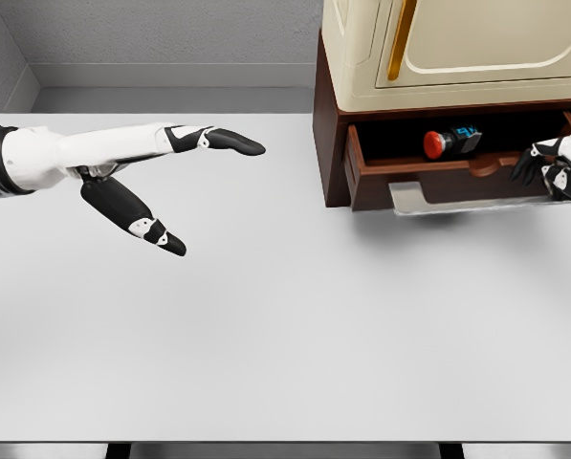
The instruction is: Put the switch into the drawer with left arm, and close the drawer with right arm
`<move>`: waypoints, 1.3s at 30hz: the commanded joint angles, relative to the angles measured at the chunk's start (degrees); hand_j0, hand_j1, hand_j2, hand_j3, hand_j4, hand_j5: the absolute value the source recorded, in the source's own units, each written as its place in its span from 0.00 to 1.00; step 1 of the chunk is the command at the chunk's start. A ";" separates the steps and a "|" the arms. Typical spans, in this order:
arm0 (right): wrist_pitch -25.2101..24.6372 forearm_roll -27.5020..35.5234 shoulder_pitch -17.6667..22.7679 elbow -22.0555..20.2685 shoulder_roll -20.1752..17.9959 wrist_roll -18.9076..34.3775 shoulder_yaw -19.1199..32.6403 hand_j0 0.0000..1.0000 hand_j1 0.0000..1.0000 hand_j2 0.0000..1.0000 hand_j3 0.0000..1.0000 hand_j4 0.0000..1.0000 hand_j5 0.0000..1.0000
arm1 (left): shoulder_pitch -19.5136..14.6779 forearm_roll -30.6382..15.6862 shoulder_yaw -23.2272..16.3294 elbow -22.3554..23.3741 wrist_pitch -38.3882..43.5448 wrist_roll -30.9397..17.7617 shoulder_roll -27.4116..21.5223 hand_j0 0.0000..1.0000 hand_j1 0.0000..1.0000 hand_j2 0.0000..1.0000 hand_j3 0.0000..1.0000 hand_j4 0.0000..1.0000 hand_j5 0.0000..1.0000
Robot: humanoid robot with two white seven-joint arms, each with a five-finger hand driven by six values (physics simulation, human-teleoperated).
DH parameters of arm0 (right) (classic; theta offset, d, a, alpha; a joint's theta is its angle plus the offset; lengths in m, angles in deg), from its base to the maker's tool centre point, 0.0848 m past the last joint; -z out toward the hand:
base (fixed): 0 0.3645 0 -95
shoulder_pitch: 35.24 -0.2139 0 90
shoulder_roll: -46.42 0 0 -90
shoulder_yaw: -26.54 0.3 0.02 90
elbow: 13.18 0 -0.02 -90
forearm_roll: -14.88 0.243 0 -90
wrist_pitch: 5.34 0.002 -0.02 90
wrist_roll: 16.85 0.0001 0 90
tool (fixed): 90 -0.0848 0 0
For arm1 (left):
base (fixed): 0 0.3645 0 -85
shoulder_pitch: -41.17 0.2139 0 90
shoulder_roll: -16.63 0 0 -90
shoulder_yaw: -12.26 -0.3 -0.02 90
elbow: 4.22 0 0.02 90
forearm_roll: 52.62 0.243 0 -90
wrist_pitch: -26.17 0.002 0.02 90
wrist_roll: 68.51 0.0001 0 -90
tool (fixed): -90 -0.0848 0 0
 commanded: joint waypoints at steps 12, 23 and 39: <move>13.40 -1.21 0.88 3.78 -0.28 -1.65 12.34 0.38 0.38 0.38 0.38 0.38 0.38 | -0.35 -0.58 0.23 -0.04 0.17 0.03 -0.06 1.00 1.00 1.00 1.00 1.00 1.00; 14.30 -6.66 9.14 3.35 0.16 -1.38 9.70 0.38 0.38 0.38 0.38 0.38 0.38 | -0.18 -0.40 0.14 0.39 0.17 0.03 -0.15 1.00 1.00 1.00 1.00 1.00 1.00; 10.50 -9.56 2.99 5.63 0.60 -1.38 1.18 0.38 0.38 0.38 0.38 0.38 0.38 | 0.09 1.01 -0.47 1.80 0.17 0.03 0.12 1.00 1.00 1.00 1.00 1.00 1.00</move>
